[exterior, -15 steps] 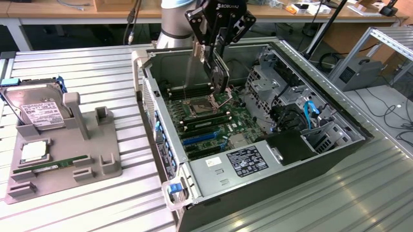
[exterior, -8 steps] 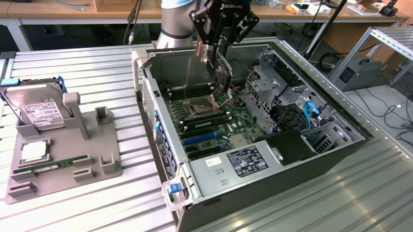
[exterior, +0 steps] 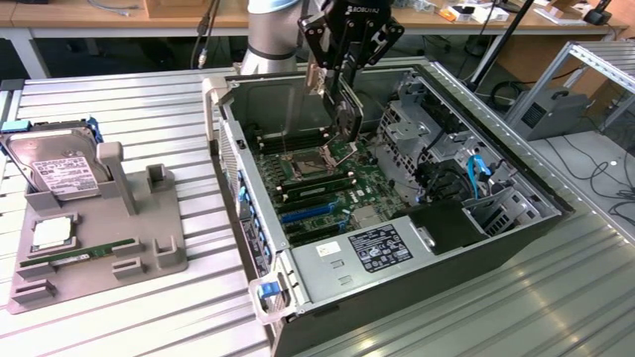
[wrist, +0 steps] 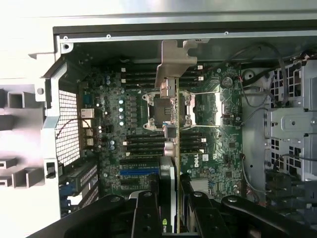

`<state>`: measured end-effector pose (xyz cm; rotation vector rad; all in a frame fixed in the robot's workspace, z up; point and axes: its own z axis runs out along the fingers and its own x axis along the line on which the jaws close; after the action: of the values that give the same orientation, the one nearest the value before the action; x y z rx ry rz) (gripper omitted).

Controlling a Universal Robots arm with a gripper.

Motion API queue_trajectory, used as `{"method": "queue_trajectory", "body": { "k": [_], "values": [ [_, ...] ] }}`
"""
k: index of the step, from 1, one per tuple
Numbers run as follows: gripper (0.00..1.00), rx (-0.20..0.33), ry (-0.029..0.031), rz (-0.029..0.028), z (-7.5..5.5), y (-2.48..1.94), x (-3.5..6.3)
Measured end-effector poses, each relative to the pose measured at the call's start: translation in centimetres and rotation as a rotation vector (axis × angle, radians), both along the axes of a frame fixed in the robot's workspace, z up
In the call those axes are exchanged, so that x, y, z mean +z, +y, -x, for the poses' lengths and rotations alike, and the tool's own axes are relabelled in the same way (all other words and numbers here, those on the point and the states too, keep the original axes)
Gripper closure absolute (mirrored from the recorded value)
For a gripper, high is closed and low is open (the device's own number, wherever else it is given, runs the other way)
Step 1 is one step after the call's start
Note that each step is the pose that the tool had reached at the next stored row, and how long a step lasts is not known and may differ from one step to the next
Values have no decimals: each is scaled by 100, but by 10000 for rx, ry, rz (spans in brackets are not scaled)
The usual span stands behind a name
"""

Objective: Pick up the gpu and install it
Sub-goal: 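Pick up the gpu and move the gpu toward the slot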

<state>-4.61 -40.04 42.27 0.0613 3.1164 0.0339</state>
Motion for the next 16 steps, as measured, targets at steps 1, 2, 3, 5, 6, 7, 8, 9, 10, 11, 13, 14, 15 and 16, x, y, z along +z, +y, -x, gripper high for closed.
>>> {"method": "queue_trajectory", "body": {
  "k": [1,2,3,5,6,7,8,9,10,11,13,14,15,16],
  "values": [
    [73,-1,0,0,-16,0,0],
    [73,-1,0,0,-27,0,0],
    [73,-1,0,0,-45,0,0],
    [73,-1,0,0,-71,0,0],
    [73,-1,0,-1,-78,0,-1],
    [73,0,0,-1,-86,0,-2],
    [73,-2,0,-1,-90,0,-8],
    [73,-2,0,3,-90,0,-11],
    [73,-2,1,5,-90,0,-18],
    [73,-1,1,7,-91,-1,-30],
    [73,-1,0,14,-91,-2,-55],
    [73,0,0,18,-91,-3,-69],
    [73,0,0,24,-92,-3,-90],
    [73,0,0,34,-93,-3,-117]
  ]
}}
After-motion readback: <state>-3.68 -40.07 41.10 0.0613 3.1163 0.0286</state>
